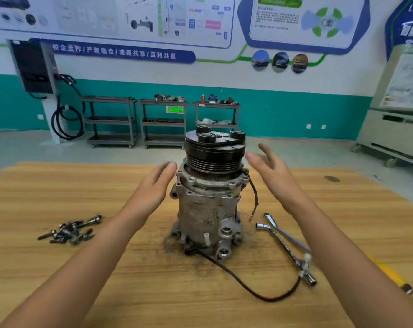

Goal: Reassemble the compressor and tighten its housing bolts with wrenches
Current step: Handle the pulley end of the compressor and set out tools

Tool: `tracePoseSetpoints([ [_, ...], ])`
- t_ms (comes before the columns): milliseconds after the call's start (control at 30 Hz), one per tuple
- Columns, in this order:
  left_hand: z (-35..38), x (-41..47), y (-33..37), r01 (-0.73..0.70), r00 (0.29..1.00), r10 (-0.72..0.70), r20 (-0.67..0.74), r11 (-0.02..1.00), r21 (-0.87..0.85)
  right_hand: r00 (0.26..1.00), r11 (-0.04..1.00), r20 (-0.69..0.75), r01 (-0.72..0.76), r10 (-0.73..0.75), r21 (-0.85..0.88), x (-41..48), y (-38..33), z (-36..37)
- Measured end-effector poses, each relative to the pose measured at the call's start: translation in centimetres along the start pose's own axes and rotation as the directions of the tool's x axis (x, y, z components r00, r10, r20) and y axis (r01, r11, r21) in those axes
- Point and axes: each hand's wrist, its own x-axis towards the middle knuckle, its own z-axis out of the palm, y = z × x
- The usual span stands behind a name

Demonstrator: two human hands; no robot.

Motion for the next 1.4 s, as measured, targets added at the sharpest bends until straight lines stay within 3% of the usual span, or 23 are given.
tracePoseSetpoints([
  [100, 1.3, 1.9, -1.4, 0.126, 0.991, -0.114, 0.077, 0.978, -0.169, 0.993, 0.993, 0.097, 0.072, -0.063, -0.093, -3.2, -0.6, 2.1],
  [200, 1.8, 2.8, -2.0, 0.128, 0.991, -0.132, -0.008, 0.978, -0.165, 0.99, 0.966, 0.07, 0.132, -0.119, -0.222, -4.2, -0.8, 3.6],
  [300, 1.3, 3.7, -1.9, 0.101, 0.993, -0.106, -0.053, 0.991, -0.082, 0.995, 0.972, 0.034, 0.095, -0.09, -0.213, -4.0, -1.4, 3.9],
  [467, 1.8, 4.7, -1.1, 0.158, 0.987, -0.153, 0.048, 0.981, -0.114, 0.997, 0.978, -0.072, 0.027, -0.043, -0.206, -3.6, -2.8, 4.0],
  [567, 2.3, 4.0, -1.1, 0.136, 0.988, -0.142, -0.053, 0.985, -0.109, 0.996, 0.991, -0.074, 0.034, -0.044, -0.127, -3.0, -4.0, 5.1],
  [667, 1.6, 1.9, -1.5, 0.101, 0.979, -0.09, -0.184, 0.994, 0.047, 0.998, 0.995, -0.051, 0.024, -0.029, -0.095, -1.8, -4.4, 5.9],
  [833, -2.1, -0.8, -0.7, -0.039, 0.981, 0.093, -0.172, 0.955, 0.295, 0.995, 1.0, 0.094, 0.02, -0.019, -0.008, -0.1, -3.6, 4.4],
  [900, -2.9, -0.1, 0.9, -0.122, 0.984, 0.148, -0.098, 0.964, 0.236, 0.99, 0.999, 0.134, 0.042, -0.04, -0.009, 0.4, -3.3, 4.2],
  [1000, -1.8, 1.8, 2.9, -0.203, 0.966, 0.184, 0.182, 0.975, 0.089, 0.988, 0.996, 0.129, 0.084, -0.082, -0.014, 0.8, -2.7, 4.4],
  [1067, -0.8, 3.0, 3.3, -0.235, 0.944, 0.21, 0.256, 0.969, 0.075, 0.99, 0.995, 0.108, 0.096, -0.096, 0.002, 1.0, -2.2, 4.3],
  [1200, -0.3, 4.5, 2.7, -0.293, 0.939, 0.28, 0.201, 0.955, 0.04, 0.975, 0.989, 0.173, 0.145, -0.141, -0.011, 1.6, -1.6, 3.8],
  [1400, 0.3, 4.2, 3.0, -0.389, 0.915, 0.385, 0.122, 0.921, 0.014, 0.977, 0.975, 0.034, 0.207, -0.21, 0.082, 2.1, -1.0, 4.3],
])
